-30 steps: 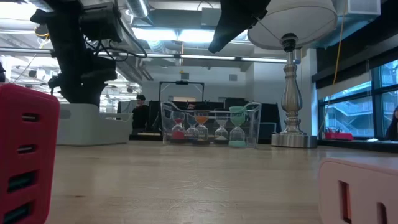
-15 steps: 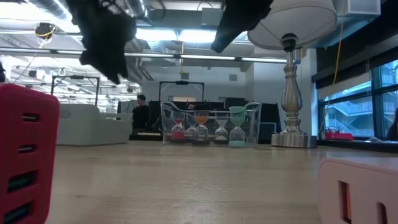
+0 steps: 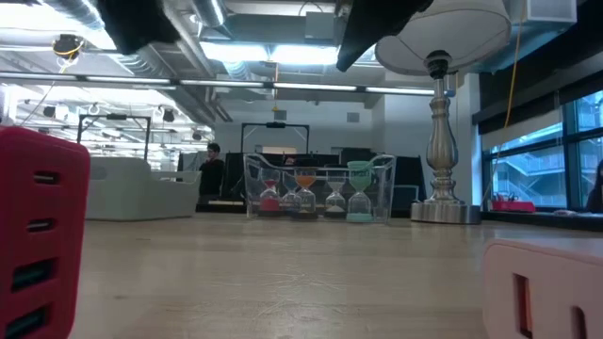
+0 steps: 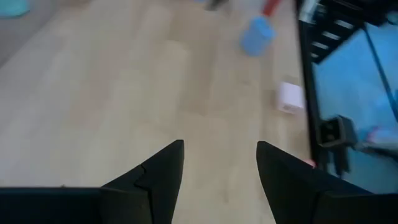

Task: Pick & Place Office items
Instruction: Put the left red charger adapter into the gray bin

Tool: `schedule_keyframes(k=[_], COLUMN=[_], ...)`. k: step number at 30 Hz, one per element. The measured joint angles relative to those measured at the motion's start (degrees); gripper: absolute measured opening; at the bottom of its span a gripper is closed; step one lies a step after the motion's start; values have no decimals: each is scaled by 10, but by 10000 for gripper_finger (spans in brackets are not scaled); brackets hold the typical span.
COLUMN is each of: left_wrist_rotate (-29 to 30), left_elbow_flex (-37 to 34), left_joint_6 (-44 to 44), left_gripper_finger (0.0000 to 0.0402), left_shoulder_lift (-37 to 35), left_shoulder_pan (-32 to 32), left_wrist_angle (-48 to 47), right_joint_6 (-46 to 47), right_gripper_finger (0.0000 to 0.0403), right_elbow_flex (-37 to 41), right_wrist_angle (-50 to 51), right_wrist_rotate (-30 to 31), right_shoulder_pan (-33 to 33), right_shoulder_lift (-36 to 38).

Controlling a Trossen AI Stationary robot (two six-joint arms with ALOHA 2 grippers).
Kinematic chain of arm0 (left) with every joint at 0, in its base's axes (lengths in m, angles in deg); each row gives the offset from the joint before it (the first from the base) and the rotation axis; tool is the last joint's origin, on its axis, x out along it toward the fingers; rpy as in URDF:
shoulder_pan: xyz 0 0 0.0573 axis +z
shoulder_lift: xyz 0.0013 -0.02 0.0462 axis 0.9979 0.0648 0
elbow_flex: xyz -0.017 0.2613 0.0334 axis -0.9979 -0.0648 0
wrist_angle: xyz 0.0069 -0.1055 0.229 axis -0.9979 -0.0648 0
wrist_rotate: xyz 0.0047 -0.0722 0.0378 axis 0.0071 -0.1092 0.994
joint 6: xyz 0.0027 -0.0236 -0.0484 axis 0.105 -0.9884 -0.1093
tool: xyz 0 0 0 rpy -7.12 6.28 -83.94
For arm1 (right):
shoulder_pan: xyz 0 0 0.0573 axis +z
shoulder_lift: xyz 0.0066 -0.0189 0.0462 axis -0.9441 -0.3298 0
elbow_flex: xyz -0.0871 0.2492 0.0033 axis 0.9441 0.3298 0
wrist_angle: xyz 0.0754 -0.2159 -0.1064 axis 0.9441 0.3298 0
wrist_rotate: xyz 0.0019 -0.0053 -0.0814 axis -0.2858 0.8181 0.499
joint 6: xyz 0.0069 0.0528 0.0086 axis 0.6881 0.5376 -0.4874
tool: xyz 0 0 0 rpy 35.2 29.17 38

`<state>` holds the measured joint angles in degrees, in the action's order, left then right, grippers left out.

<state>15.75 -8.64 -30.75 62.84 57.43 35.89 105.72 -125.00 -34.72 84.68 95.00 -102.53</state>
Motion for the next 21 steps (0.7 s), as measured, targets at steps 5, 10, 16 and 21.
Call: schedule_keyframes(k=[5,10,16,21], left_wrist_rotate=[36,39,19,33], left_elbow_flex=[0,0,0,0], left_joint_6=[15,10,15,61], left_gripper_finger=[212,234,257,267], left_shoulder_lift=[51,112,191,250], left_shoulder_pan=[-73,-105,-129,-144], left_wrist_angle=[67,145,274,355], right_joint_6=[15,4,34,83], right_gripper_finger=[325,325,325,325], right_elbow_flex=[0,0,0,0], right_wrist_angle=[-2,-2,-2,-2], right_wrist_rotate=[0,0,-19,-52], right_shoulder_pan=[2,1,-8,-9], right_shoulder_lift=[0,0,0,0])
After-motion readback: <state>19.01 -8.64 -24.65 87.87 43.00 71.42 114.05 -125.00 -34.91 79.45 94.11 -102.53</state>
